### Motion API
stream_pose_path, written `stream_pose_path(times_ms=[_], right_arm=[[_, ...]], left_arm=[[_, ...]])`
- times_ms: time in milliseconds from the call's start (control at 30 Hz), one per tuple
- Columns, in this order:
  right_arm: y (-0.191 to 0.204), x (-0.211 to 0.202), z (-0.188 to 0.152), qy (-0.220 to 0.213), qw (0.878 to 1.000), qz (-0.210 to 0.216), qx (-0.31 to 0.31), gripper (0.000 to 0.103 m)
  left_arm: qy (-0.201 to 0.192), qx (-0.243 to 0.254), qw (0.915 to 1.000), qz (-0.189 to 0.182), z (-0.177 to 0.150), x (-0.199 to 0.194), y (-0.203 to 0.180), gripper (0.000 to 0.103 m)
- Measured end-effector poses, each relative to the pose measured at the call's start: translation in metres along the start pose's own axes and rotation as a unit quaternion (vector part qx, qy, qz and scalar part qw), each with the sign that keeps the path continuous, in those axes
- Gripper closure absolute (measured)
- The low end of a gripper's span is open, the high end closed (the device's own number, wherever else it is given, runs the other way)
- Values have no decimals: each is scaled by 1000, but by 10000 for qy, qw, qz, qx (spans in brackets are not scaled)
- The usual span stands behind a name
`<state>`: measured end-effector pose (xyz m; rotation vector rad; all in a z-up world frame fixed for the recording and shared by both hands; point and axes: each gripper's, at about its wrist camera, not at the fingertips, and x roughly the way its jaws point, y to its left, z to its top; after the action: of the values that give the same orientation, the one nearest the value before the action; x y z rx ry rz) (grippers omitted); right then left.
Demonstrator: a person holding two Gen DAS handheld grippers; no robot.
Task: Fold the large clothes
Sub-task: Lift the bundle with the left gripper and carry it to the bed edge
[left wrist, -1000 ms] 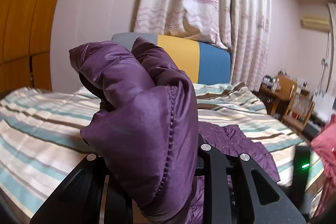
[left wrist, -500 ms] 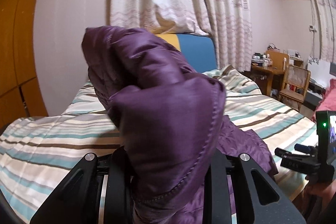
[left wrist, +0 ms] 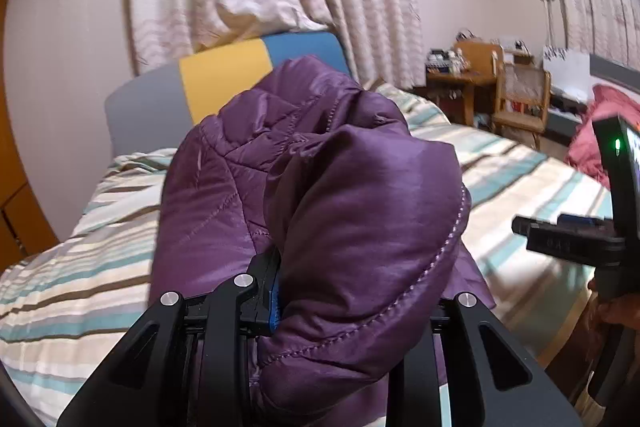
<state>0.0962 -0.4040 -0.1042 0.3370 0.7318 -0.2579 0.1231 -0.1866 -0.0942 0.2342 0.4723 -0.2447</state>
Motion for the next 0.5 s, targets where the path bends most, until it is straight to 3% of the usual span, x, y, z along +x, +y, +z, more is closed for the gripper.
stream_pose_path(times_ms=[100, 200, 367, 433, 500], right_arm=[[-4, 1, 1, 15, 10000, 0, 79, 22], [-5, 3, 2, 24, 9999, 10, 133, 22], [-9, 6, 1, 69, 9997, 27, 237, 22], [-10, 6, 1, 79, 9997, 13, 245, 22], [-9, 7, 0, 96, 9996, 19, 260, 22]], left_arm=[[162, 160, 9997, -129, -6, 14, -17, 77], [369, 296, 9978, -470, -12, 30, -31, 69], [403, 444, 9953, -756, -26, 41, -44, 62], [436, 450, 9938, -918, -26, 43, -47, 52], [468, 455, 9909, -1173, -24, 44, -48, 31]])
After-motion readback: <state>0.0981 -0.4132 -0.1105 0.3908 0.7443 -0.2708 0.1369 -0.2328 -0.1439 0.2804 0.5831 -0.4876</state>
